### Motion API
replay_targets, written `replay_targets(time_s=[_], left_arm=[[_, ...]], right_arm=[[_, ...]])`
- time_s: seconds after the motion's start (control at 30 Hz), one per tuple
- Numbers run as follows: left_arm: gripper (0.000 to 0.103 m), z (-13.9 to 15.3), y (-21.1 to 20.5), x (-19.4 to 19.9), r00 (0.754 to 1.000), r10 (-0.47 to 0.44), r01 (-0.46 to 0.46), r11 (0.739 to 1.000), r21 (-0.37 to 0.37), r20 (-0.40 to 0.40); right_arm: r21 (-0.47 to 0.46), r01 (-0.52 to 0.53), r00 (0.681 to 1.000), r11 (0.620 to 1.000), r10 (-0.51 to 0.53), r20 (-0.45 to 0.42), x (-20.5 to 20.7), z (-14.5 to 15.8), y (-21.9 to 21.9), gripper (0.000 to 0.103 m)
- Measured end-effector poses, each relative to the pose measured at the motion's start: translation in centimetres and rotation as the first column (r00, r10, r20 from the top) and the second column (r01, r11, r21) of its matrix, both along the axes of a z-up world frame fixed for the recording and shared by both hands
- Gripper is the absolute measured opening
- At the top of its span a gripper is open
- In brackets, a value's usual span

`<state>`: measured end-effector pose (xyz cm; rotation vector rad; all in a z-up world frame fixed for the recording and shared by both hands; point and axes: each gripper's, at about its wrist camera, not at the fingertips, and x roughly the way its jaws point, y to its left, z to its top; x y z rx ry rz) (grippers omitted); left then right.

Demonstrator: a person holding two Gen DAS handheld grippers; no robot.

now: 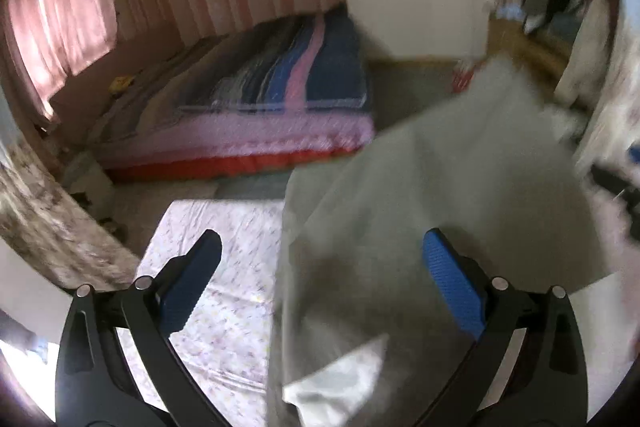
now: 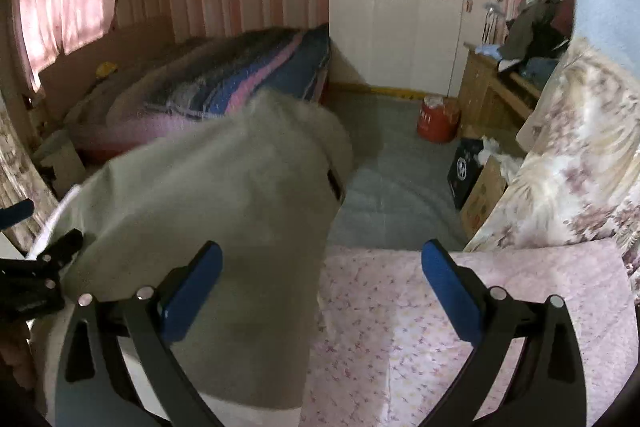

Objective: Fold large clothes

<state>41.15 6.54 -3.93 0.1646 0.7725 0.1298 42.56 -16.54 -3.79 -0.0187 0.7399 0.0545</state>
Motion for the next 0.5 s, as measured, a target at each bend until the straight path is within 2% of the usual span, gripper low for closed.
replay_targets(time_s=[0.17,0.27,0.37,0.43,0.5], left_arm=[[0.099,-3.6,1.2,0.9,0.998,0.041,-0.043,0.998,-0.054,-0.041],[0.099,-5.2,2.0,1.1,0.996,0.070,-0.075,0.995,-0.069,-0.062],[0.098,-5.5,2.8,1.4,0.996,0.058,-0.065,0.994,-0.091,-0.073],[0.098,-5.1,3.1,0.8,0.998,0.028,-0.035,0.991,-0.125,-0.053],[0.098,-4.0,3.3,-0.5,0.999,0.023,-0.026,0.992,-0.120,-0.029]], right_arm=[[-0.019,-0.010,0.995,1.000,0.008,-0.098,1.7,-4.0,0.7,0.100],[-0.085,-0.029,0.991,0.996,0.018,-0.136,2.4,-5.9,1.8,0.100],[-0.078,-0.023,0.988,0.997,0.011,-0.156,2.6,-5.3,1.8,0.101],[-0.084,-0.022,0.991,0.996,0.010,-0.133,1.5,-4.1,1.7,0.101],[-0.056,-0.028,0.994,0.998,0.022,-0.110,-0.1,-2.9,1.3,0.101]])
